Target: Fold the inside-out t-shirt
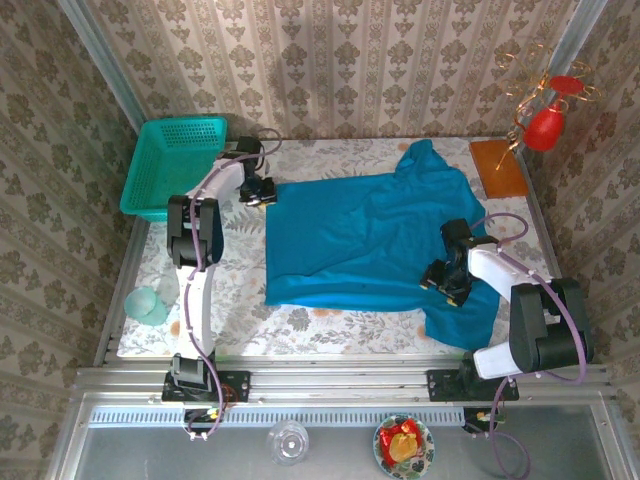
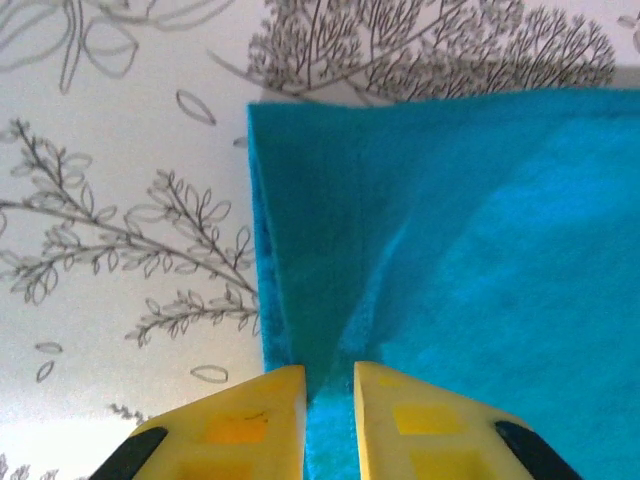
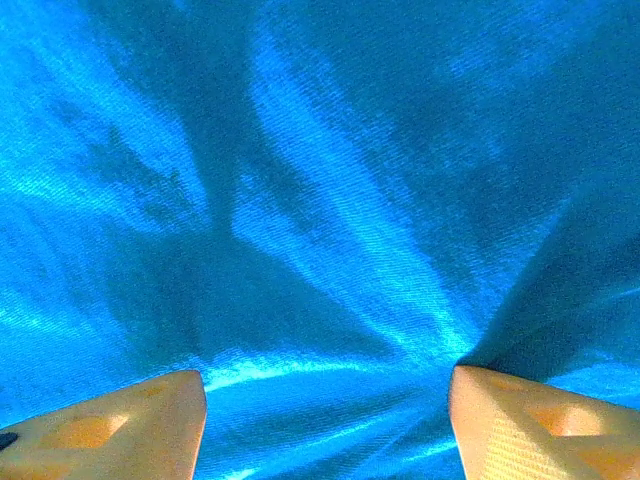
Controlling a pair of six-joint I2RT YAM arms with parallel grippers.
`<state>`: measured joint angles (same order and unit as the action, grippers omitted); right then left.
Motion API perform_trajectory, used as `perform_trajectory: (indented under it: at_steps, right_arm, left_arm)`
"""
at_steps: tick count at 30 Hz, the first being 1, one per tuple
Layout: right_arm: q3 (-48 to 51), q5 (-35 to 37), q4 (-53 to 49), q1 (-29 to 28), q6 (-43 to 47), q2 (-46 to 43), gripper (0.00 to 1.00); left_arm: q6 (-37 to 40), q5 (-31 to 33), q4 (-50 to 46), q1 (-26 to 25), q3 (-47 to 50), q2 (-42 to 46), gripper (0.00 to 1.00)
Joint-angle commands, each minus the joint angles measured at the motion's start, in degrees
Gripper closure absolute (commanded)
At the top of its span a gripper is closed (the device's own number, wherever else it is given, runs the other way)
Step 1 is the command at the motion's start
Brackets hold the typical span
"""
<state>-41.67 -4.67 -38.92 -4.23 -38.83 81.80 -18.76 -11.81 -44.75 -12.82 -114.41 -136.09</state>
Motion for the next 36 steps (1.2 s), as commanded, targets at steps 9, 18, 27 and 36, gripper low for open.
perform_trajectory:
  at_steps: [9, 18, 27, 36]
  right_arm:
    - [-0.89, 1.75, -0.6, 0.27, -0.89, -0.55, 0.34]
    - [-0.17, 1.67, 0.15, 0.27, -0.99, -0.06, 0.34]
    - [-0.34, 1.71, -0.16, 0.27, -0.96, -0.39, 0.34]
    - [-0.44, 1.78, -0.46, 0.31, -0.9, -0.75, 0.34]
  left_arm:
    - [0.83, 0.36, -0.38, -0.17, -1.36, 0.93, 1.0]
    - [1.8, 3.37, -3.83, -0.28, -4.29, 0.59, 0.9]
    - [1.82, 4.27, -5.92, -1.07, -7.32, -3.4, 0.77]
    - [2.46, 6.74, -7.37, -1.4, -8.77, -5.5, 0.79]
